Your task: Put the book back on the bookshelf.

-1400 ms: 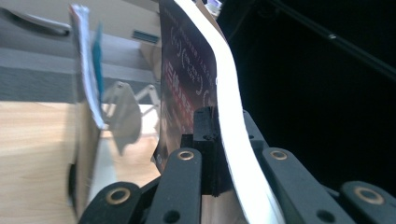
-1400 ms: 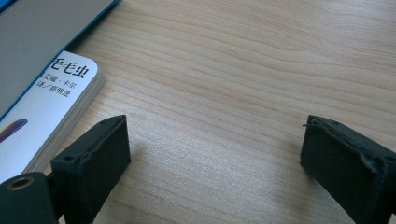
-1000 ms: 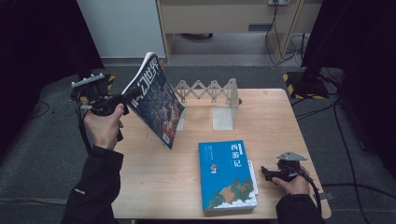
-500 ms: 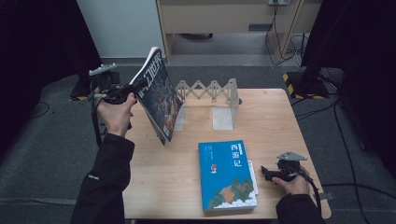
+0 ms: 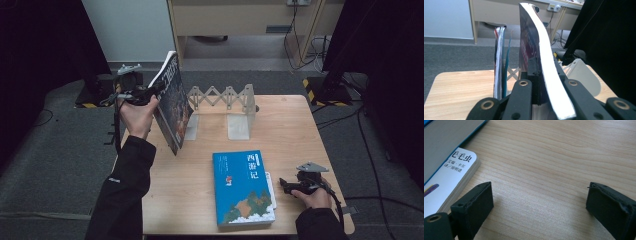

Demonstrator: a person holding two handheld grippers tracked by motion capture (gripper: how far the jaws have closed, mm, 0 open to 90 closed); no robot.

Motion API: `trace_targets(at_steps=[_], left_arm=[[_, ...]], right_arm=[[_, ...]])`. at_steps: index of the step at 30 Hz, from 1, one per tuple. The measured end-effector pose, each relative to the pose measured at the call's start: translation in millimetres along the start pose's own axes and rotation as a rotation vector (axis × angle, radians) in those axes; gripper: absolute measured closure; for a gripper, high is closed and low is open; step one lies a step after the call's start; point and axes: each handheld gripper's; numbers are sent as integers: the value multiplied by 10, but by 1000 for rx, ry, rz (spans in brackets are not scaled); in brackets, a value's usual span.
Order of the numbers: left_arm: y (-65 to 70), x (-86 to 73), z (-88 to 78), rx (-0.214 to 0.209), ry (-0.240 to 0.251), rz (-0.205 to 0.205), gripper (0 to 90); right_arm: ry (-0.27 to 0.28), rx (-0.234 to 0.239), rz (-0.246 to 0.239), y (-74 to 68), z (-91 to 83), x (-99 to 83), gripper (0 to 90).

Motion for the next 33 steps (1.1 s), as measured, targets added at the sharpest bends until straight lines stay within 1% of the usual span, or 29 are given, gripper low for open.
trace_targets(at_steps=[2,5,7,13,15,17,24,27,31,33], left_arm=[[19,-7,57,9,-1,-7,821],[51,-14,117,31,-3,7,821],[61,-16,149,40,-2,4,821],[125,-44,286,78,5,20,821],[137,-62,340,86,8,20,821],[145,-82,378,94,12,22,821],[153,-161,543,126,1,35,821],[149,-185,606,146,0,44,821],[157,-197,657,162,3,59,821],[146,-202,684,167,6,54,821]], right_arm=[[0,0,1,-1,0,0,75],[0,0,2,-2,1,1,75],[1,-1,3,-1,2,1,74],[0,0,3,-1,1,3,74],[0,0,4,-1,1,3,74],[0,1,3,0,1,3,73],[0,1,3,0,2,3,73],[1,-1,3,-1,2,3,73],[1,-1,3,-1,2,3,73],[1,-1,3,-1,2,3,73]])
Point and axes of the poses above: each handheld gripper's, and its own axes: z roughly forward along the jaws, x roughly out of its top, y roughly to its right, and after that the axes turned 5 degrees about -y, right-handed
